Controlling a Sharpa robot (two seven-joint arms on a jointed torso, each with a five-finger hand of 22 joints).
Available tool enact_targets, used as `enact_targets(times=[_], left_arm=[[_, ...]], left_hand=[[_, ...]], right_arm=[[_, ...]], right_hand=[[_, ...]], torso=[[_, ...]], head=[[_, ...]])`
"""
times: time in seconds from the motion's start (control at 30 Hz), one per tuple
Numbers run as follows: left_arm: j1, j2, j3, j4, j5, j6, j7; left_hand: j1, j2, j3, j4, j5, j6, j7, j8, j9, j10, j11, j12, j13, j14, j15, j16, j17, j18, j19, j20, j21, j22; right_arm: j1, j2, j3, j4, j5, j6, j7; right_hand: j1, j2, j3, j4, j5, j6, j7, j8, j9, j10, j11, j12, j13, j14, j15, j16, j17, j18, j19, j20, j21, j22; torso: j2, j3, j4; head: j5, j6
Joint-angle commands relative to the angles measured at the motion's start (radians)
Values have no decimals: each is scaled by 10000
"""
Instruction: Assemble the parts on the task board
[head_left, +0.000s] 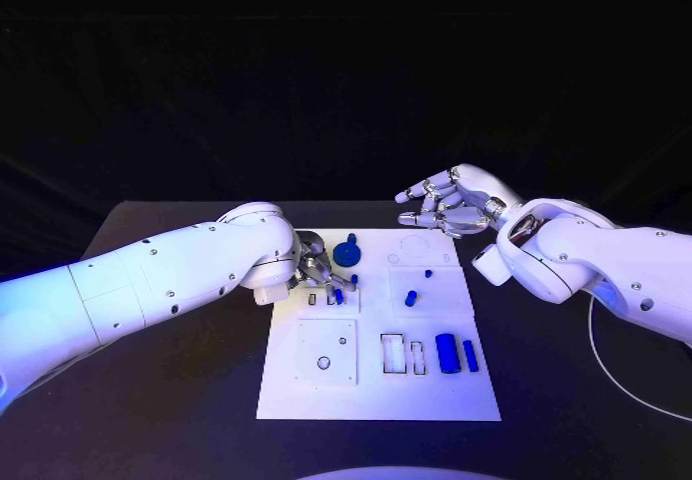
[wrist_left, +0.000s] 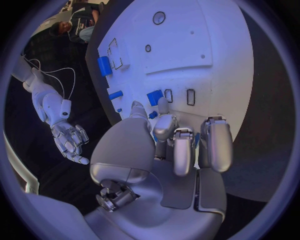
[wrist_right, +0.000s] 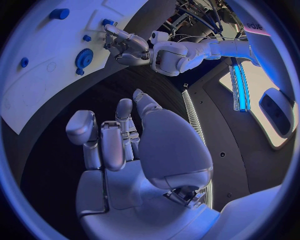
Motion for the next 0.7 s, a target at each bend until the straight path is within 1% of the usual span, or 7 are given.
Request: enact_targets(times=[0.03,0.27,0.43,0.7], left_arm=[[6,43,1,-17,-53,276,-28],[3,110,-6,-98,-55,328,-31],[-4,176,-15,-186,-55,532,-12],[-7,221,-19,-179,-55,720,9]], left_hand=[[96,26,31,-53,-52,-74,7,44,26,68,31,48,11,1051,-55,30,2633,-96,182,-63,44,355],[214,127,60,-65,-50,-115,4,104,119,79,28,66,40,1051,-57,30,2633,-103,186,-63,73,401],[308,217,96,-76,-49,-140,0,149,190,82,25,68,48,1051,-58,30,2633,-106,186,-63,89,427],[359,235,106,-92,-49,-155,-1,166,219,80,24,64,47,1051,-59,30,2633,-109,189,-63,101,446]], right_arm=[[-2,15,-2,1,-91,176,-1],[-2,29,-4,-1,-95,205,7],[-4,35,-5,0,-96,171,70],[-5,61,-7,-12,-97,107,162]], right_hand=[[7,17,6,3,66,61,14,48,7,14,2,7,-9,324,30,-34,-8,54,-46,-12,-46,-8],[7,17,6,3,66,61,14,48,7,14,2,7,-9,324,30,-34,-8,54,-46,-12,-46,-8],[3,31,9,11,103,65,11,51,6,22,-1,28,-5,325,28,-46,-15,55,-46,-14,-58,-22],[23,39,20,2,149,70,7,54,6,31,-6,50,0,329,24,-51,-14,54,-37,-16,-62,-20]], torso=[[-1,-2,-8],[6,-2,-10],[13,-6,-7],[7,-2,-2]], head=[[10,-11],[4,-19],[2,-37],[-6,-74]])
